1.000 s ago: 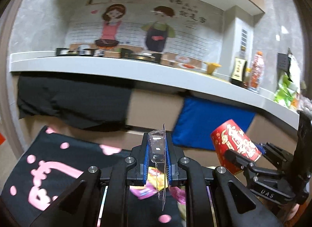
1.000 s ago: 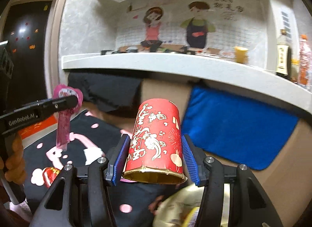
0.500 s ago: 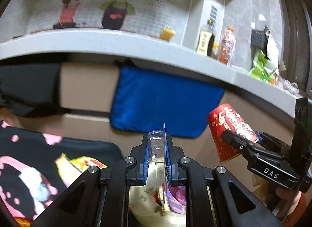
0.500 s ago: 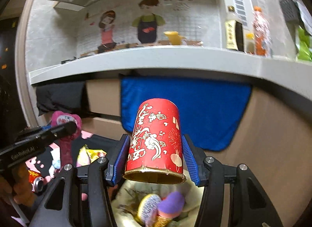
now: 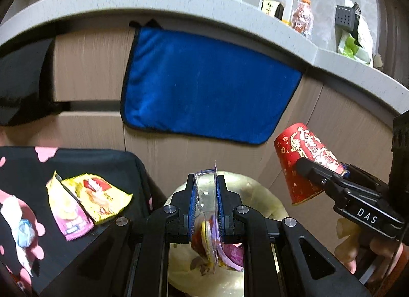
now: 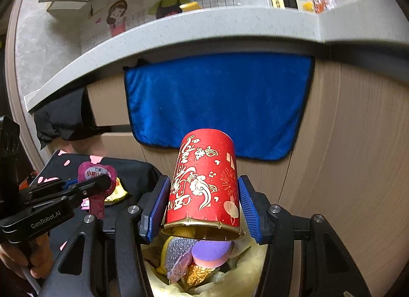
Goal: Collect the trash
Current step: 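Carry the red cup and plastic packet over the bin and release them, then move both open tools back over the mat toward the tissue and wrappers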
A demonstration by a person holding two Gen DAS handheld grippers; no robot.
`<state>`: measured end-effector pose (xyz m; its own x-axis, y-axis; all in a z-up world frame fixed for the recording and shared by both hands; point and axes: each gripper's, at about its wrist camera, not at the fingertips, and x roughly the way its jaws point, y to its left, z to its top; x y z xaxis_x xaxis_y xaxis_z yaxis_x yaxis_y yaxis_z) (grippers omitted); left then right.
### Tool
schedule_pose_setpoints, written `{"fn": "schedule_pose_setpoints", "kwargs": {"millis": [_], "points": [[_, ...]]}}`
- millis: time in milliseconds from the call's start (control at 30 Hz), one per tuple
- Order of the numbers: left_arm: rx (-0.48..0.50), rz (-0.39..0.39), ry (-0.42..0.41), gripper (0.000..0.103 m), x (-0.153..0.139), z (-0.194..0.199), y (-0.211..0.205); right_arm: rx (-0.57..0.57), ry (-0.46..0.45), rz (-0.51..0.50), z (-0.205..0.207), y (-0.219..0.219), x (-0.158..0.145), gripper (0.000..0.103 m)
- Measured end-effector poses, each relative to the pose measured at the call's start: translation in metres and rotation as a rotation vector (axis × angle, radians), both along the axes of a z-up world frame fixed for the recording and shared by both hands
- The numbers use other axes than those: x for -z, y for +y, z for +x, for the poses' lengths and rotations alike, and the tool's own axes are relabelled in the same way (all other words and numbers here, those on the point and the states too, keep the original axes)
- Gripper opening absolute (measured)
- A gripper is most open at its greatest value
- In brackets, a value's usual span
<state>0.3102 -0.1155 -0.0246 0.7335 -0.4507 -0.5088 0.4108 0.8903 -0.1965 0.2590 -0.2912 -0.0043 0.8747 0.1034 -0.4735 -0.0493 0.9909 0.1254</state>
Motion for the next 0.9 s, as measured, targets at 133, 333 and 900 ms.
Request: {"fn": "schedule_pose_setpoints", "kwargs": {"millis": [133,333,900], "points": [[0.013,0.001,0.04,0.015,0.012,0.007,-0.005,-0.003,0.031,0.0,0.005,0.0,0.013,0.051],[0.027,0.001,0.086,0.015,0.025,0.015,-0.011,0.001,0.062,0.004,0.013,-0.001,0.024,0.051],[-0.013,-0.074,0.18,0.05,0.03,0.03,0.029,0.002,0.156,0.12,0.032,-0.011,0.058,0.063]]}}
